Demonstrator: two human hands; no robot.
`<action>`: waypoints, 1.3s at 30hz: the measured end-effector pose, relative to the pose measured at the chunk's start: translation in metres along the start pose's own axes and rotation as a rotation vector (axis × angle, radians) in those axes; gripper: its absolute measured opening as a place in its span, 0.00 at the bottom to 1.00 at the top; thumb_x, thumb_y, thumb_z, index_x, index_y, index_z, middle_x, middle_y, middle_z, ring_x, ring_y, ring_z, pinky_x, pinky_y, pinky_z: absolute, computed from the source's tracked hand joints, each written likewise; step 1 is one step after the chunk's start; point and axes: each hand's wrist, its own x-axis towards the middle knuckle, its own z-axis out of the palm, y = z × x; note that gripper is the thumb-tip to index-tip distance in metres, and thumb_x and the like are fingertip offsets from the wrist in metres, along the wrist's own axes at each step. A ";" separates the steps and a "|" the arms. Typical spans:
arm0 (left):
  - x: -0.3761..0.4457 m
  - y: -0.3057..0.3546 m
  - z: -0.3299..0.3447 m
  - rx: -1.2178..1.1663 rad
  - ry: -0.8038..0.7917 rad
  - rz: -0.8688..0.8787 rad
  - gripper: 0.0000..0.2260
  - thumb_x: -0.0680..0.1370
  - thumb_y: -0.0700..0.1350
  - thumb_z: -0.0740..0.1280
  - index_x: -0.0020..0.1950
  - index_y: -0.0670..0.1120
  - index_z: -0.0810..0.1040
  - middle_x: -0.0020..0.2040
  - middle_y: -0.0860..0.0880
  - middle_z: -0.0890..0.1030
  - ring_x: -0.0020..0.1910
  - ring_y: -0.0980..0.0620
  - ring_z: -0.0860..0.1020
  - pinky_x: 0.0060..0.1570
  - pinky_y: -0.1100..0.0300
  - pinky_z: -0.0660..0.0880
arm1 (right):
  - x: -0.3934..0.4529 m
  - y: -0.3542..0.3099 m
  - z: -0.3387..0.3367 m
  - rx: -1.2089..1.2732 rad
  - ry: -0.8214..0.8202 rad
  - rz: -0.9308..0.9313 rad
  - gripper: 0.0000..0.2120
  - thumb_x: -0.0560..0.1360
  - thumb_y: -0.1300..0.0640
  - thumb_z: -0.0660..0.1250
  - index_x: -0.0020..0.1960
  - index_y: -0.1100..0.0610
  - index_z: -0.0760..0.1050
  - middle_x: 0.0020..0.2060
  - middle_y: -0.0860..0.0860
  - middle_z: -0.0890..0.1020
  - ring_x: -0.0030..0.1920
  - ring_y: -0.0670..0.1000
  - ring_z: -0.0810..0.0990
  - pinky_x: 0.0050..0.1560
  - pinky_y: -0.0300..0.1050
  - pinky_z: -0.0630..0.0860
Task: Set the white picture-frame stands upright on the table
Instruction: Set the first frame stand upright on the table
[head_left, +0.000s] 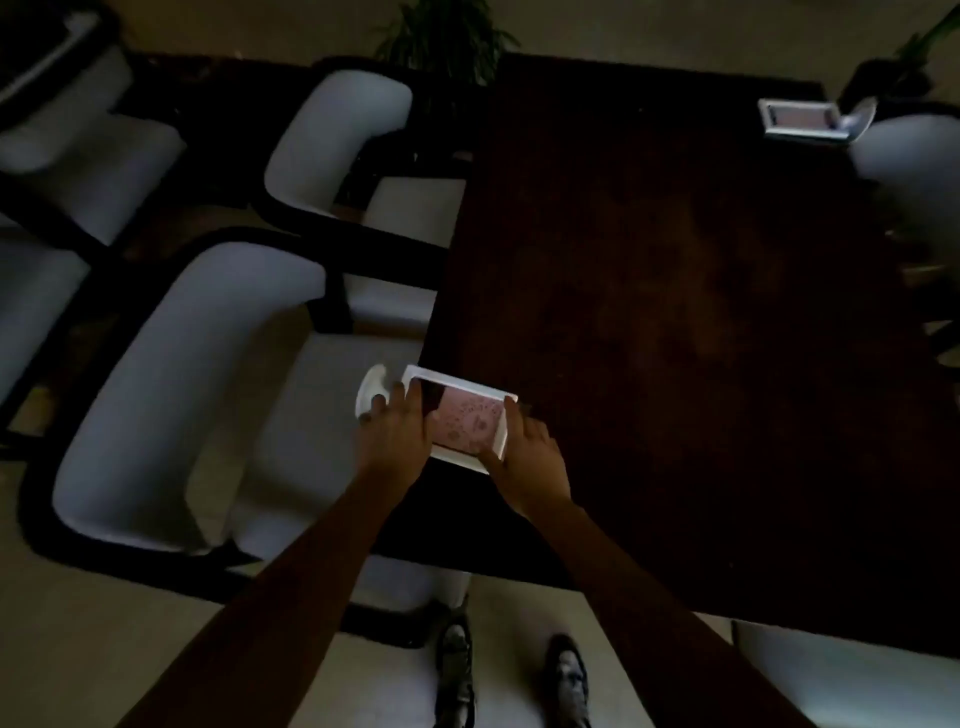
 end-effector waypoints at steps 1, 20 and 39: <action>0.003 -0.006 0.000 0.002 -0.013 -0.018 0.22 0.80 0.52 0.55 0.71 0.43 0.59 0.70 0.40 0.68 0.63 0.37 0.69 0.55 0.44 0.72 | 0.003 -0.001 0.004 0.022 0.012 0.033 0.37 0.75 0.40 0.60 0.74 0.55 0.47 0.70 0.59 0.67 0.67 0.59 0.67 0.64 0.57 0.68; 0.019 -0.027 0.045 -0.160 -0.002 0.024 0.24 0.79 0.49 0.61 0.71 0.42 0.60 0.71 0.39 0.66 0.62 0.38 0.72 0.51 0.44 0.78 | 0.020 -0.010 0.037 0.637 0.371 0.405 0.35 0.75 0.45 0.63 0.74 0.56 0.51 0.73 0.57 0.61 0.71 0.57 0.64 0.63 0.49 0.67; 0.008 -0.029 0.043 -0.373 0.066 0.057 0.20 0.77 0.38 0.61 0.69 0.40 0.64 0.62 0.35 0.74 0.57 0.37 0.76 0.51 0.42 0.77 | 0.045 -0.027 -0.012 0.871 0.180 0.384 0.10 0.75 0.63 0.64 0.56 0.58 0.75 0.44 0.48 0.80 0.41 0.44 0.80 0.29 0.30 0.73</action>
